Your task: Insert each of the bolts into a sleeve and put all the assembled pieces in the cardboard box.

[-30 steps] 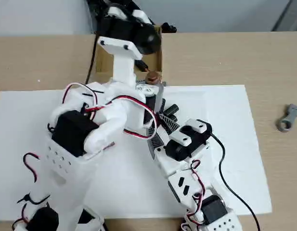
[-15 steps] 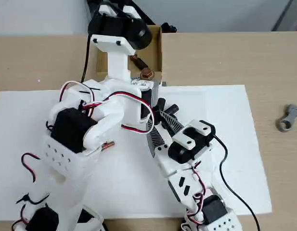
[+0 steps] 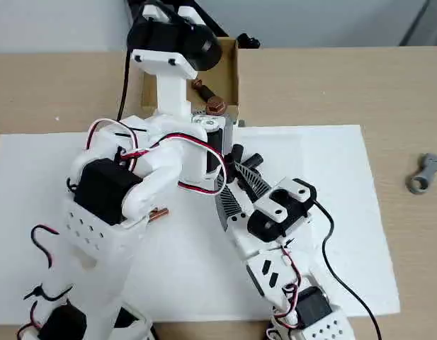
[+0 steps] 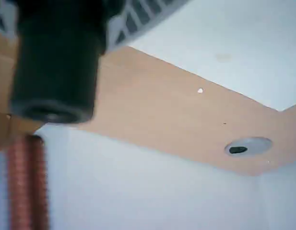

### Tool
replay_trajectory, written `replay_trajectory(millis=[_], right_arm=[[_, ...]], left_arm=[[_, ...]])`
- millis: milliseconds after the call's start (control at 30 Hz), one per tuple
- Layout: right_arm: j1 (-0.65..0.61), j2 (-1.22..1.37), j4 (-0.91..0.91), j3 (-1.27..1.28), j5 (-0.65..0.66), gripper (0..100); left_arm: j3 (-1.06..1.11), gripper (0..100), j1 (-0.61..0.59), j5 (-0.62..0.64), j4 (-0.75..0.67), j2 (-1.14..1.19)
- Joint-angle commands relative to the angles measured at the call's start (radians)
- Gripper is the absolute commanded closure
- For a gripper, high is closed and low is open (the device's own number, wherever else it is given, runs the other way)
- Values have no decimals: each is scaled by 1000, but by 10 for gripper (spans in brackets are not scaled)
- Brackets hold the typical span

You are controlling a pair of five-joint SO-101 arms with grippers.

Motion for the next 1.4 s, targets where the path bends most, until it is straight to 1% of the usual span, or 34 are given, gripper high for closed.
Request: replay_trajectory(millis=[0, 67, 200, 267, 467, 633, 800, 1233, 1367], right_arm=[[-2, -16, -24, -8, -5, 995], [-2, -16, -24, -8, -5, 995], [-2, -16, -22, -8, -5, 995], [-2, -16, -22, -8, -5, 995], [-2, -16, -22, -8, -5, 995], [-2, -16, -22, -8, -5, 995], [-2, -16, -22, -9, -5, 995], [-2, -16, -22, -9, -5, 995], [-2, -16, -22, -11, -5, 995]], left_arm=[[-13, 994, 0, 5, 6, -31], [-35, 994, 3, 0, 18, -31], [-147, 994, 5, -12, 72, -21], [-159, 994, 5, -14, 83, -20], [-151, 994, 9, -14, 92, -18], [-82, 994, 49, -12, 71, 17], [-77, 994, 49, -12, 71, 58], [-76, 994, 46, -18, 77, 60], [-71, 994, 46, -43, 77, 60]])
